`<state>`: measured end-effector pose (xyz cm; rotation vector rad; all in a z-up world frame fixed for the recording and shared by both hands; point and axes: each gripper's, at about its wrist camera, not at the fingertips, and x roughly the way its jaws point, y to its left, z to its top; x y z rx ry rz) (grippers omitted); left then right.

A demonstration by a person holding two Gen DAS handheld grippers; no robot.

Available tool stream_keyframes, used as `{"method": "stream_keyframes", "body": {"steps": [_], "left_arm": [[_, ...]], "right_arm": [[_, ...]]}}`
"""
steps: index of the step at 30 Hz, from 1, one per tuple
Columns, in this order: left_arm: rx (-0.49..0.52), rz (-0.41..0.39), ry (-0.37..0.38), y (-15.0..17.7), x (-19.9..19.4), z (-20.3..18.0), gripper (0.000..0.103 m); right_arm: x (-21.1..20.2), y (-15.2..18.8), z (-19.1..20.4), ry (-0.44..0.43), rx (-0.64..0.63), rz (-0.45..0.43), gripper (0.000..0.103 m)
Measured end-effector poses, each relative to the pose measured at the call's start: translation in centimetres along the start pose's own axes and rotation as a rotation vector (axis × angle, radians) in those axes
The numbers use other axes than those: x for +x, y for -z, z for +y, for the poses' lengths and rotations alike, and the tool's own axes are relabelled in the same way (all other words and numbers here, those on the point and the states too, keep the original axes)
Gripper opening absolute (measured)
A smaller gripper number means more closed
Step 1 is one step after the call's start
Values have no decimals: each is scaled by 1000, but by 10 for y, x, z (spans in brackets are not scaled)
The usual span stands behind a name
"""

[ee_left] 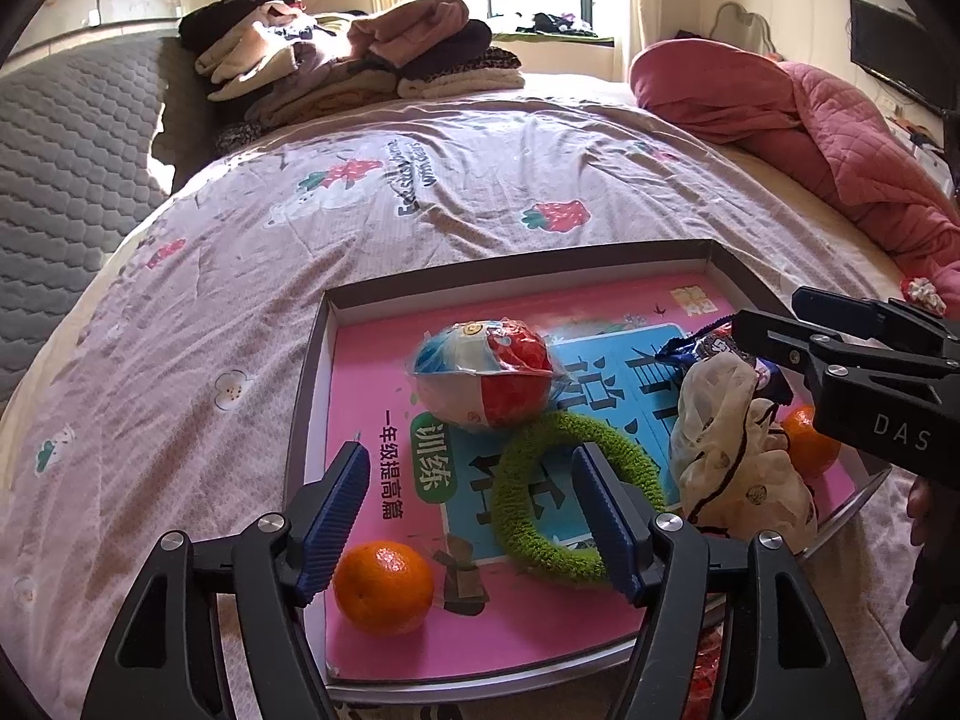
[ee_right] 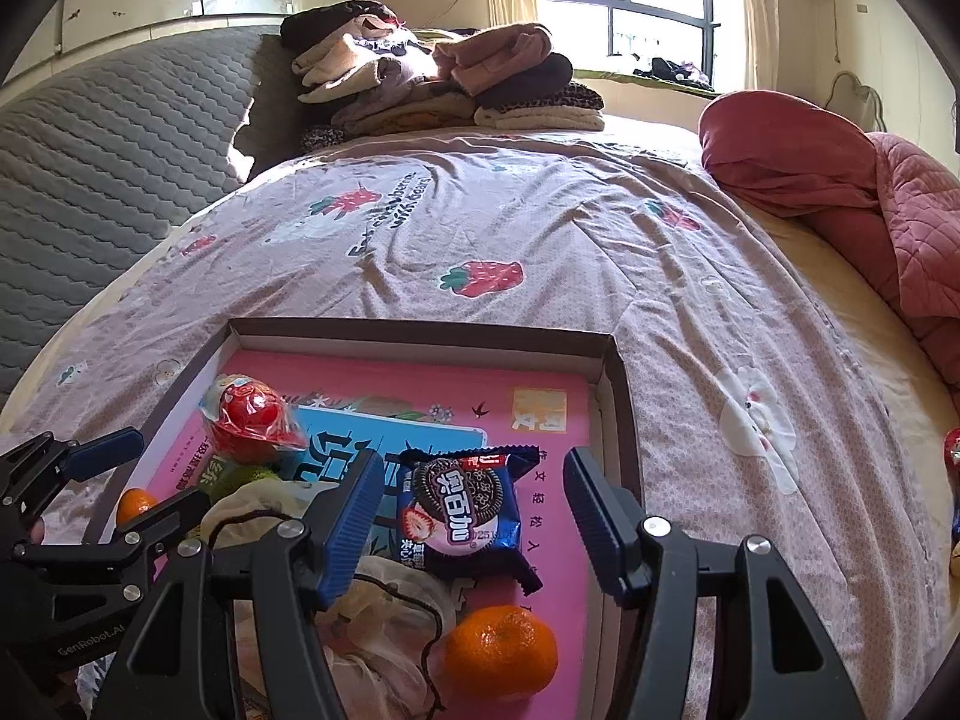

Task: Organize objects
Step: 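Open the right tool to drop the cookie pack into the tray, then withdraw both tools from the tray back over the bed sheet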

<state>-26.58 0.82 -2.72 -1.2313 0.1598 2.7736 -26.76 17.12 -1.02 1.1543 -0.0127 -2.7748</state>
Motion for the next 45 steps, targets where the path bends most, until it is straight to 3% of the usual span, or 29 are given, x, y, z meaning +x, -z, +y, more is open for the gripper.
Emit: {"method": "stream_keyframes", "body": {"steps": [19, 30, 45], "left_arm": [[-20, -56, -6, 6, -51, -3, 72], [-4, -70, 2, 20, -72, -10, 72], [5, -70, 8, 45, -94, -14, 72]], "right_arm": [[-62, 3, 11, -45, 6, -88, 64], [-96, 19, 2, -48, 47, -124, 64], [-120, 58, 16, -48, 9, -113, 64]]}}
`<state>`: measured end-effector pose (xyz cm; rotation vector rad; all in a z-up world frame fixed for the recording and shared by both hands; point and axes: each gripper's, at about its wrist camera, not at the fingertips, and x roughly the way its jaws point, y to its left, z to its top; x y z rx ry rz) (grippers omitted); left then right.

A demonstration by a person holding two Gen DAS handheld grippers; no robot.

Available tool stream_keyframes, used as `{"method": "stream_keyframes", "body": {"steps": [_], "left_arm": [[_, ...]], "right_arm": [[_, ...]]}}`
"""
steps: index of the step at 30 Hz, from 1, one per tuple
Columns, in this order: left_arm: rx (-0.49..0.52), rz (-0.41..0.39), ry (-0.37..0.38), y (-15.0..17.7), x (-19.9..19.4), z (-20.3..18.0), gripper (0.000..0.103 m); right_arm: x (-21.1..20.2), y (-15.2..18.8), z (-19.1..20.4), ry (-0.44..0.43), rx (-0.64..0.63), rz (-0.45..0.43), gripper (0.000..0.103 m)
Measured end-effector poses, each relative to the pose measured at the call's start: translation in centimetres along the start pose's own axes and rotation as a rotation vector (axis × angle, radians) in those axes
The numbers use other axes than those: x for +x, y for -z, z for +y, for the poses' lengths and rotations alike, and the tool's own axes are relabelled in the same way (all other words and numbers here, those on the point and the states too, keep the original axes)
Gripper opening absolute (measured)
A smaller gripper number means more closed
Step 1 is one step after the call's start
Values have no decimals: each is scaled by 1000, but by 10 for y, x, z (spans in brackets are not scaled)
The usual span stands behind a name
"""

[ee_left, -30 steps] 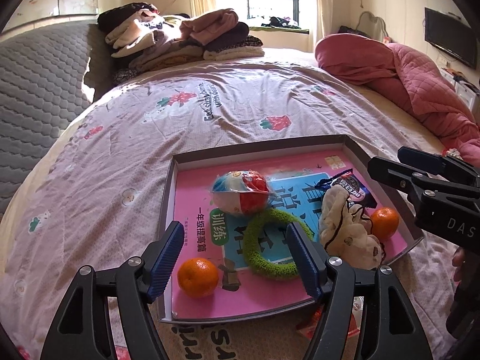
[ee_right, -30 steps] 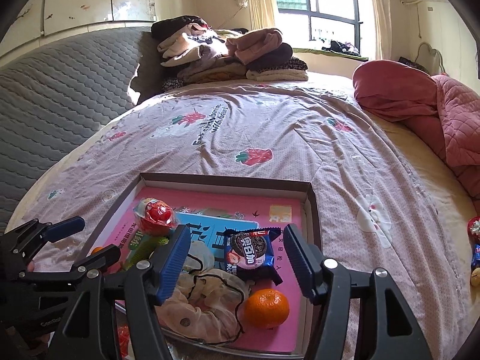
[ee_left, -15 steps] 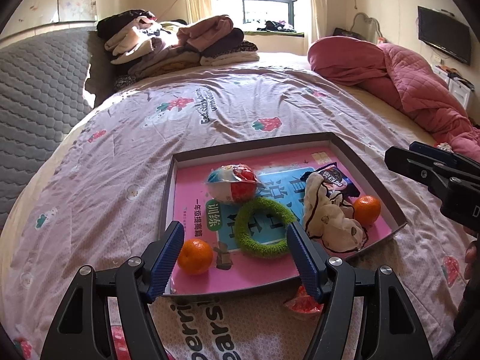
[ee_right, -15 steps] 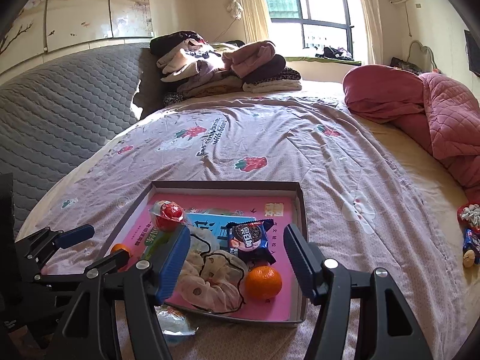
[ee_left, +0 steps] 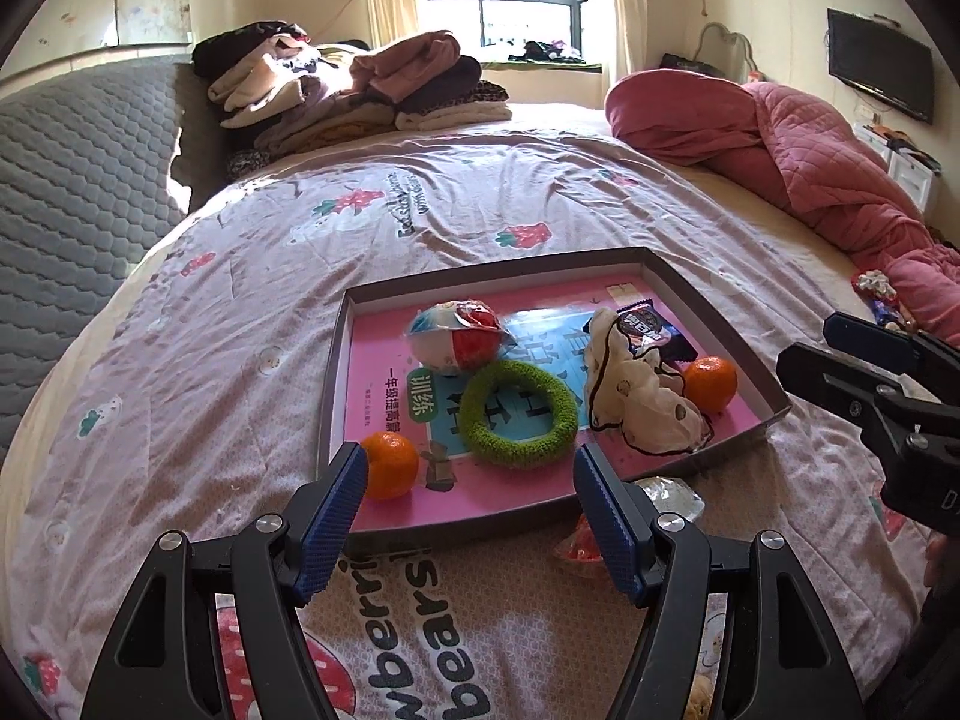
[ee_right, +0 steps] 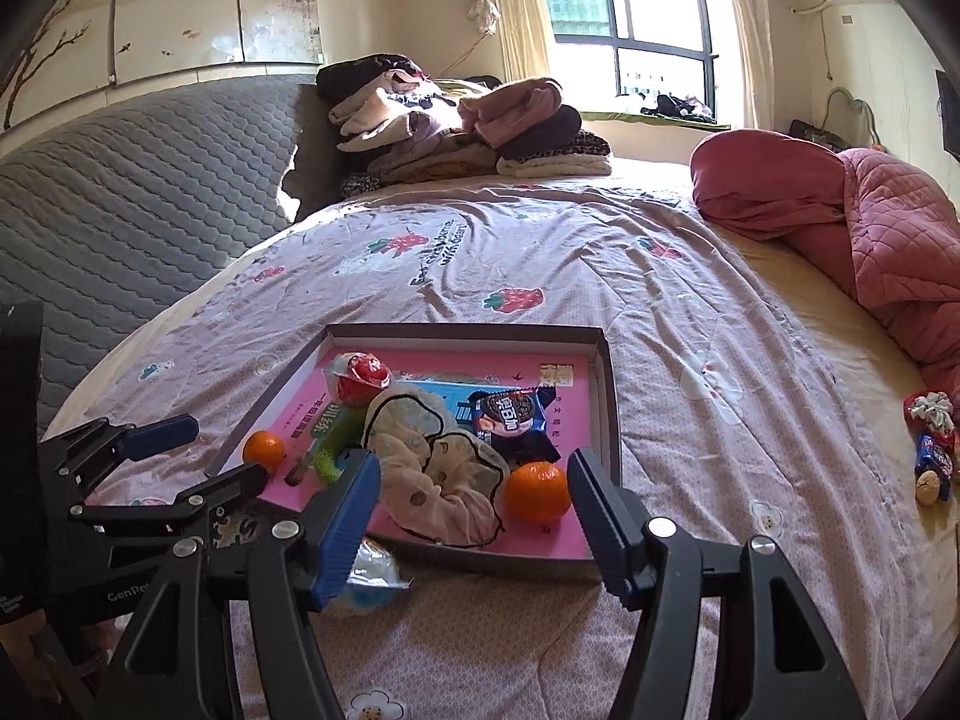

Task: Organize objects
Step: 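Withdraw both tools from the tray back over the bed sheet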

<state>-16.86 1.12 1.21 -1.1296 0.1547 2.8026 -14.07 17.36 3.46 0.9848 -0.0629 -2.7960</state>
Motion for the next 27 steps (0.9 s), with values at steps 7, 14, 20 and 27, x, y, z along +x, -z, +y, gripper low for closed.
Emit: {"method": "stream_keyframes", "body": {"steps": [7, 14, 20, 27], "left_arm": [[-26, 7, 0, 14, -9, 9, 72], [-26, 24, -8, 32, -12, 10, 72], [-9, 20, -4, 40, -19, 5, 72], [0, 27, 6, 50, -26, 3, 72]], "right_arm": [[-13, 14, 5, -16, -6, -3, 64], [-30, 22, 11, -8, -19, -29, 64], [-37, 32, 14, -42, -7, -21, 64], [-43, 44, 21, -58, -17, -8, 64]]}}
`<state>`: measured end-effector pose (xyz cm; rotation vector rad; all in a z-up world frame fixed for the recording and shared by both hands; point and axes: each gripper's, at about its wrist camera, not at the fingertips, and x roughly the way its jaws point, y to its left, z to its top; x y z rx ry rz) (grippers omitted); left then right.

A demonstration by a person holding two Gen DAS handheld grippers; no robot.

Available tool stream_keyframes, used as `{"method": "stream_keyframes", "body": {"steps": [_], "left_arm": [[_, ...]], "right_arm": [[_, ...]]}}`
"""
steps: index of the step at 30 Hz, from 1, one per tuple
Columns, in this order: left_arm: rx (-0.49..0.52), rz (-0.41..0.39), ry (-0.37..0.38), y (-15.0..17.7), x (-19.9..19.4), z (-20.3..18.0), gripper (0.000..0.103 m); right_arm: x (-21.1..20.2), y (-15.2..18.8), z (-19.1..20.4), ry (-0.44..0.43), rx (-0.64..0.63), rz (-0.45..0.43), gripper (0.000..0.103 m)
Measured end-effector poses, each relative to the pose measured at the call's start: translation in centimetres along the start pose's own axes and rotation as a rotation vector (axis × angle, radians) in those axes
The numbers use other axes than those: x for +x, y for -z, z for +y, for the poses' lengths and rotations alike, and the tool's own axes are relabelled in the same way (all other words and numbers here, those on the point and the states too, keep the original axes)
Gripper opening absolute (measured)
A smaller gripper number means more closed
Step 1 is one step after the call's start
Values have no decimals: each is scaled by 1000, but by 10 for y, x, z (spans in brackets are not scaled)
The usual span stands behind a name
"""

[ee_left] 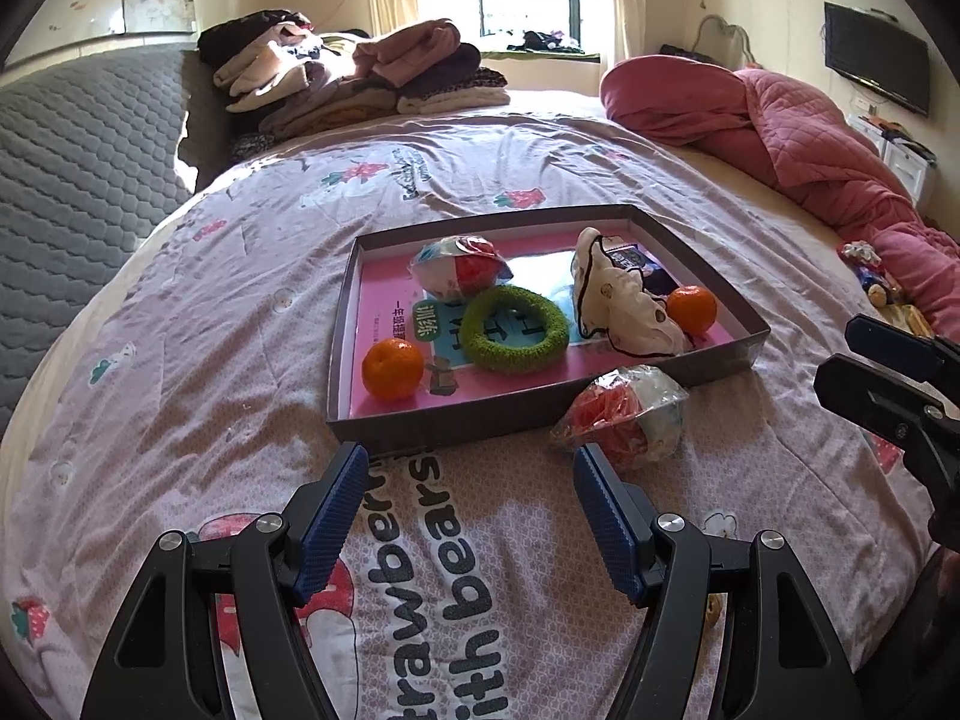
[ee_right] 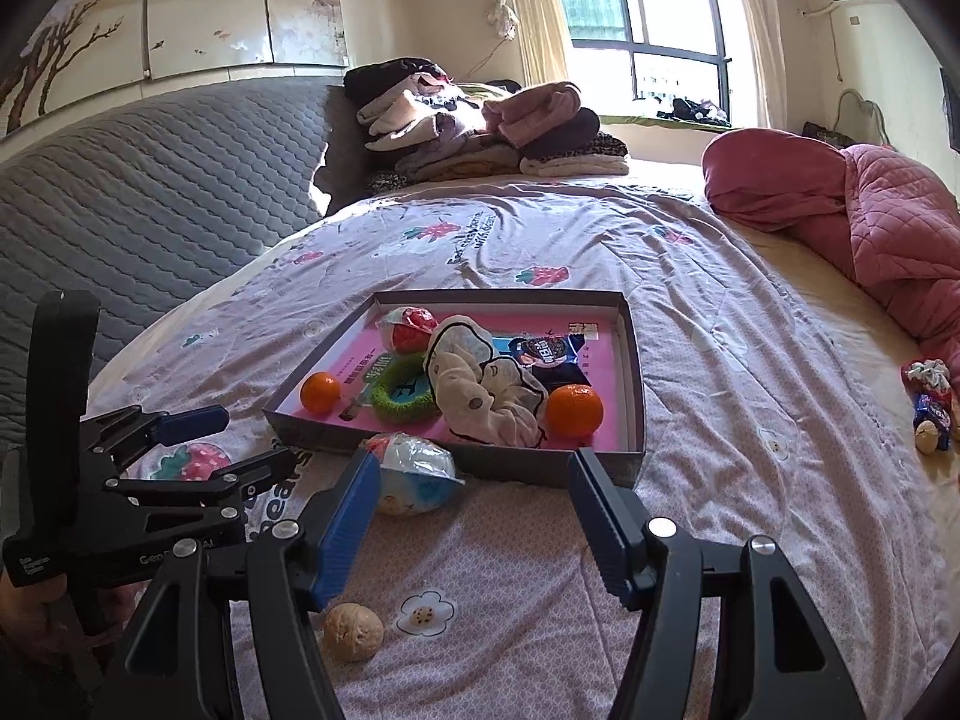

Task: Organize objects
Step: 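Withdraw both tools from the tray back over the bed sheet, then move the left tool to the red-candy plastic bag while the right tool approaches the brown bun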

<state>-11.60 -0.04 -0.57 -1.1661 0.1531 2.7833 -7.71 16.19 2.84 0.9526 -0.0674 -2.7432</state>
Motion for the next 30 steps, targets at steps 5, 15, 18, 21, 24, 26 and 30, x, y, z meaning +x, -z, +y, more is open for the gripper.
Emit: {"method": "stream_keyframes", "body": {"steps": [5, 15, 18, 21, 24, 26, 30], "left_arm": [[-2, 8, 10, 8, -2, -2, 72], [36, 21, 26, 18, -2, -12, 72], [45, 25, 28, 20, -2, -14, 72], [46, 28, 29, 22, -3, -14, 72], [48, 34, 33, 24, -3, -13, 72], [50, 36, 35, 25, -4, -13, 72], [54, 44, 40, 29, -6, -14, 72]], "right_arm": [[-5, 10, 8, -10, -18, 7, 64], [-7, 31, 23, -26, -56, 43, 64], [-7, 38, 26, -31, -58, 56, 64], [-9, 43, 28, -31, -60, 63, 64], [-9, 48, 29, -40, -63, 77, 64], [-9, 52, 31, -40, -69, 86, 64], [-8, 58, 35, -44, -74, 103, 64]]}}
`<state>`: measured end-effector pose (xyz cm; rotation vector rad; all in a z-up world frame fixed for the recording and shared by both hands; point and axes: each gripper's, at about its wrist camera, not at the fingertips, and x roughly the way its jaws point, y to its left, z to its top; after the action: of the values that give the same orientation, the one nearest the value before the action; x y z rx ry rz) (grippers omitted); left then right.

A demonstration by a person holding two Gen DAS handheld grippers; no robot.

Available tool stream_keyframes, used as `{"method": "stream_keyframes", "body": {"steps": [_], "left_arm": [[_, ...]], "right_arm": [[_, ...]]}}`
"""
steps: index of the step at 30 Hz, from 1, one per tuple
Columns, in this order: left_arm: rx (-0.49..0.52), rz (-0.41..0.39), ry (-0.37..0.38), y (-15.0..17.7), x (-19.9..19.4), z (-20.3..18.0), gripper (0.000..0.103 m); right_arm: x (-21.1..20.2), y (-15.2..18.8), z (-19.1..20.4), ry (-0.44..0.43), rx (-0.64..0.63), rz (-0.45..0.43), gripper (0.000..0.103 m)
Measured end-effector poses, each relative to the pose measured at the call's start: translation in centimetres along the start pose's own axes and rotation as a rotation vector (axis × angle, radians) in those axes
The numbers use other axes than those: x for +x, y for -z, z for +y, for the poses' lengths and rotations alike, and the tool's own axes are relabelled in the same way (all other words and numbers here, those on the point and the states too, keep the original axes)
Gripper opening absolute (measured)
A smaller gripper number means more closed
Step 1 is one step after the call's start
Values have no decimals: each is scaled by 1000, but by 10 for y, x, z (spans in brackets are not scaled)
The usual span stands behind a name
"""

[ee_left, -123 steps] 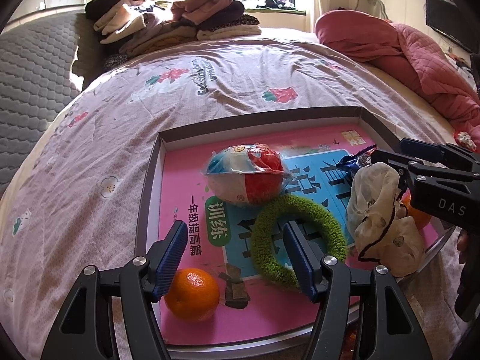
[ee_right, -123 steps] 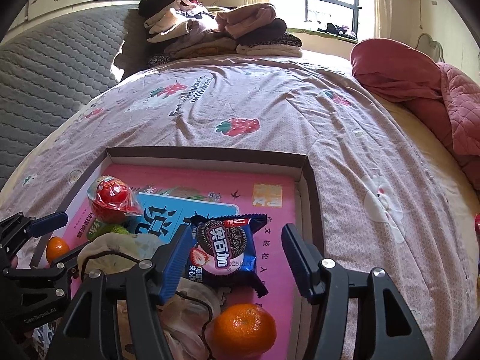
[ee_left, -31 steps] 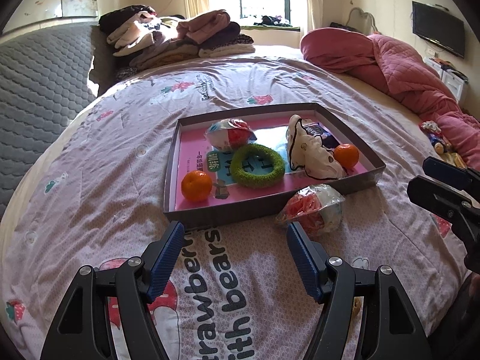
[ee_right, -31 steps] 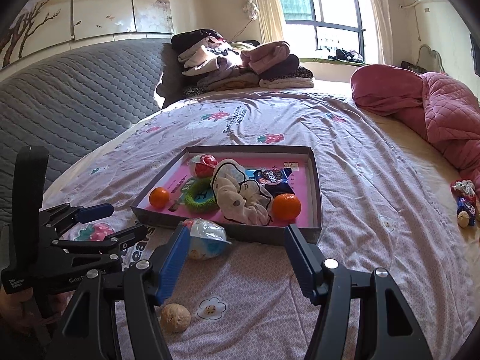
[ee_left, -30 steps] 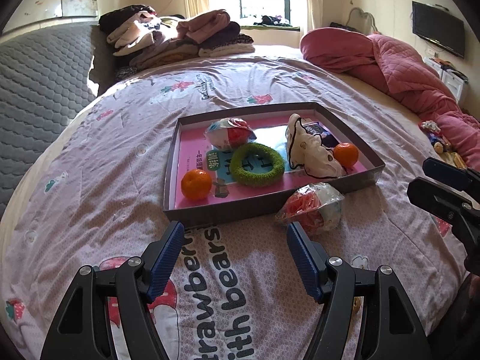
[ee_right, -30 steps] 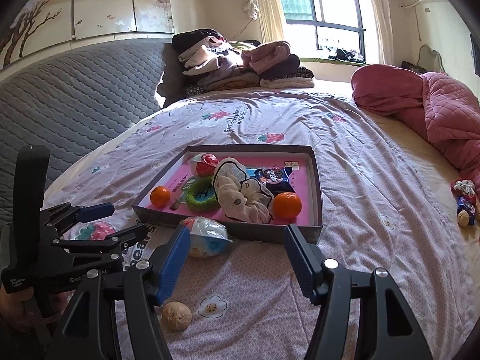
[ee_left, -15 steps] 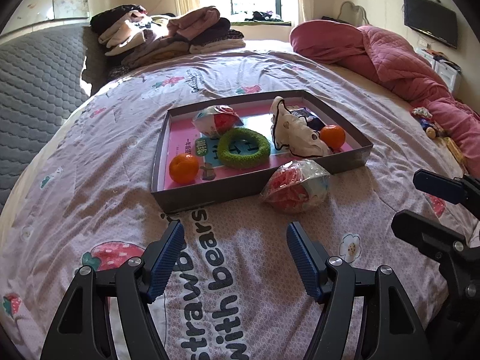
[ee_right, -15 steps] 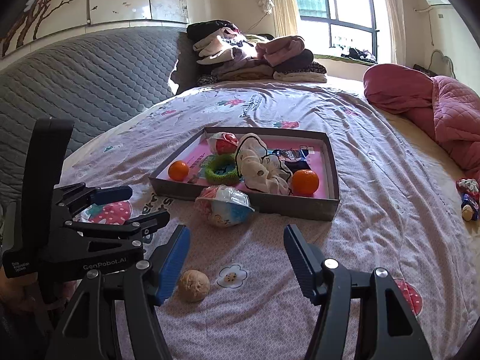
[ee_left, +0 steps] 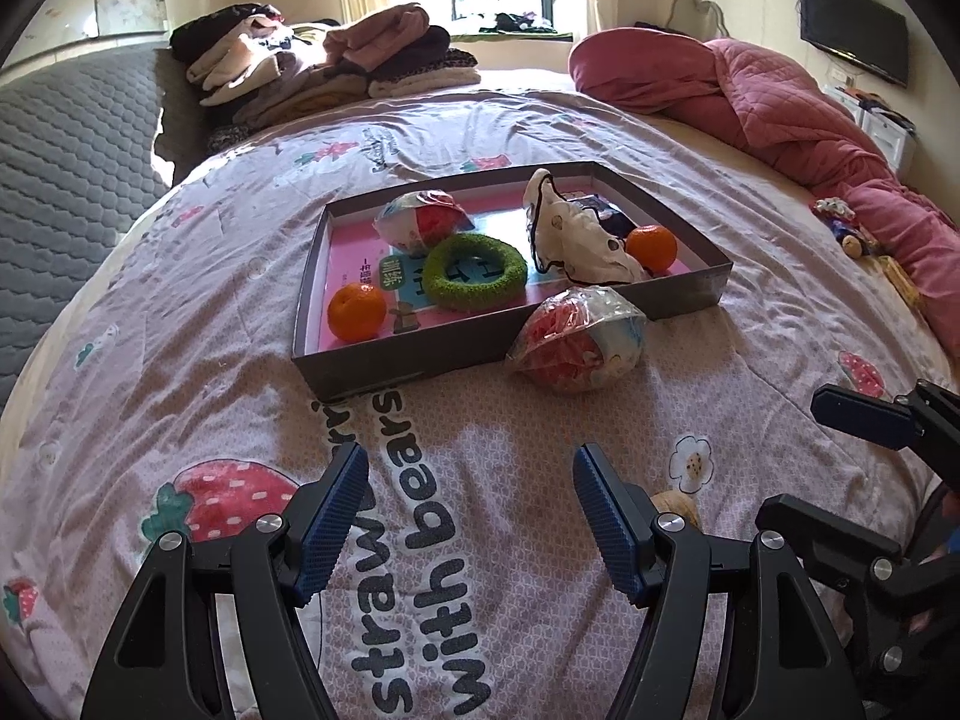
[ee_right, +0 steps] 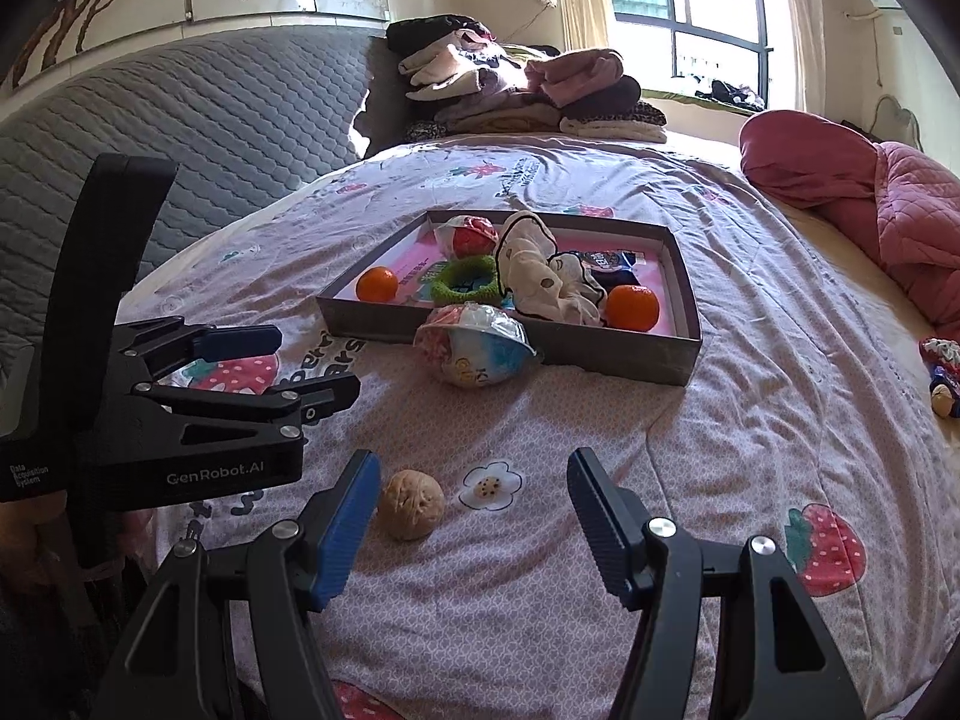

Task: Organize objects
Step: 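Move the left tool to the red-candy plastic bag while the right tool approaches the brown bun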

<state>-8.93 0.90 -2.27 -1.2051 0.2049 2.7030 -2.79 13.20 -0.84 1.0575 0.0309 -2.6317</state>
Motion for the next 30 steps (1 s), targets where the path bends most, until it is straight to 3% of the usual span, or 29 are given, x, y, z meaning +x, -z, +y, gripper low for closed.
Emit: {"method": "stream_keyframes", "body": {"steps": [9, 30], "left_arm": [[4, -9, 9, 2, 0, 1, 72], [53, -18, 85, -2, 18, -8, 72]], "right_arm": [[8, 15, 9, -3, -13, 42, 64], [33, 24, 18, 26, -13, 39, 64]]}}
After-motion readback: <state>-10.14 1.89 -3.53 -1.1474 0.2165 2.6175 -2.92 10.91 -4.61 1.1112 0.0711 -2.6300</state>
